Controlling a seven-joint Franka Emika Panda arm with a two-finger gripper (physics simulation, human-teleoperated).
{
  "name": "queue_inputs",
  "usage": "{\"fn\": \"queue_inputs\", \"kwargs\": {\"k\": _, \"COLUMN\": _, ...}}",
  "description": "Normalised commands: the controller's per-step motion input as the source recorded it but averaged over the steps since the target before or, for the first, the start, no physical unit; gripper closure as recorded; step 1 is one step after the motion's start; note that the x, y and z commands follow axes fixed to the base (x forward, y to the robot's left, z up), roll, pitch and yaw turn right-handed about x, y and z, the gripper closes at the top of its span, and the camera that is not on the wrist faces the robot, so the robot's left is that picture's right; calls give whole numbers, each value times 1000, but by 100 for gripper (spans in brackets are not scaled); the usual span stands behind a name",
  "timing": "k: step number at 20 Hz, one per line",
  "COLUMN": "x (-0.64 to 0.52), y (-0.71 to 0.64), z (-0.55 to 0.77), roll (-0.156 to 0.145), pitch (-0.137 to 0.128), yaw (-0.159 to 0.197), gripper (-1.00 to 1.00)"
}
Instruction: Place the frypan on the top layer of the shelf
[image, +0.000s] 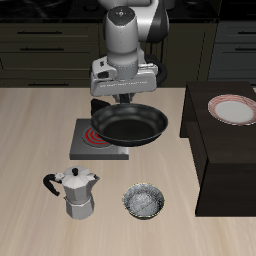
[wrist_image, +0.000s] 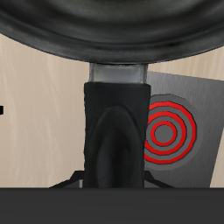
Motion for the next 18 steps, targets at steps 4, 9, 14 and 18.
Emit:
{"fn": "queue_inputs", "kwargs": {"k": 4, "x": 36, "y": -70, "z": 30, "roll": 7, "pitch": -26, "yaw": 140, "gripper": 100}}
{"fn": "queue_inputs", "kwargs": {"k": 9, "x": 40, "y": -8, "z": 1, "roll": 39, "pitch": 17, "yaw": 152, "gripper": 100}}
{"fn": "queue_inputs", "kwargs": {"k": 14, "x": 32, "y": -48, "z": -11, "roll": 13, "pitch": 6, "yaw": 140, "gripper": 100}}
{"fn": "queue_inputs", "kwargs": {"k": 18, "x": 2, "y": -8, "z": -12, "roll": 24, "pitch": -2, "yaw": 90, "gripper": 100}}
